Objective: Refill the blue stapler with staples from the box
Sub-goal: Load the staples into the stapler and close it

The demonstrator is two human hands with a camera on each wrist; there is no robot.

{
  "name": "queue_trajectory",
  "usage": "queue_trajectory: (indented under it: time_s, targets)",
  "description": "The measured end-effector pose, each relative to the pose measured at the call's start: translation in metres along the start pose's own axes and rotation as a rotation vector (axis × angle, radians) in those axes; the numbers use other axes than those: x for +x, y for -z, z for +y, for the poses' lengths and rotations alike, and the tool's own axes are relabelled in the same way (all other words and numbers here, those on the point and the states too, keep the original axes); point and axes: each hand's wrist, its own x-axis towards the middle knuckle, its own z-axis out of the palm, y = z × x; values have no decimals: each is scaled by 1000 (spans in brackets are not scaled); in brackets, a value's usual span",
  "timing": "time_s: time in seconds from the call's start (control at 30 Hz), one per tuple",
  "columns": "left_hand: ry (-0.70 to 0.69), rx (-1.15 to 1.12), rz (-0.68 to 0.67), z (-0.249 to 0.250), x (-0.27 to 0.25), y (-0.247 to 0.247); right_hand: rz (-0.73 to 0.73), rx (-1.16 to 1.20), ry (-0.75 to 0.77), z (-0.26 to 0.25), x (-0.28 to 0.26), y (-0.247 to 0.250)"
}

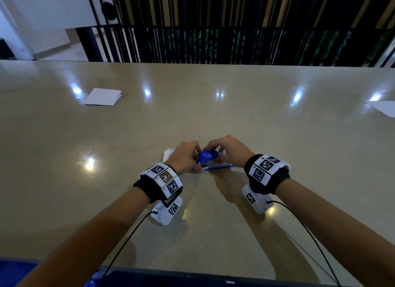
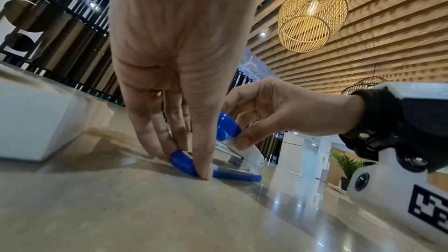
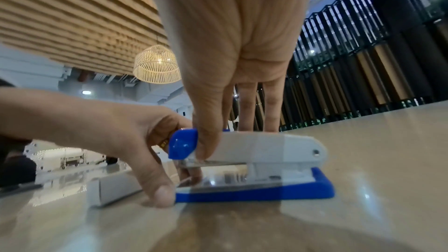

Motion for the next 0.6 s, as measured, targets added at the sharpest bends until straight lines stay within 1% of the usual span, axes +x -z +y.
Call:
queue_trajectory:
  time_s: [0.2,0.3,0.47,0.53,0.6]
  targets:
    - [-46,56,-52,0,5,-4,15,-10,-81,16,-9,10]
    - [-57,70,-71,-2,7,-4,55,3,-191,30,-12,23]
    - [-90,94,-69,-5,9,-4,174,-30,-404,63,-18,40]
    - [-94,102,-66,-5,9,-4,188,-33,-439,70,-21,44]
    - [-93,104,-66,-4,9,-4,192,-36,-440,73,-22,45]
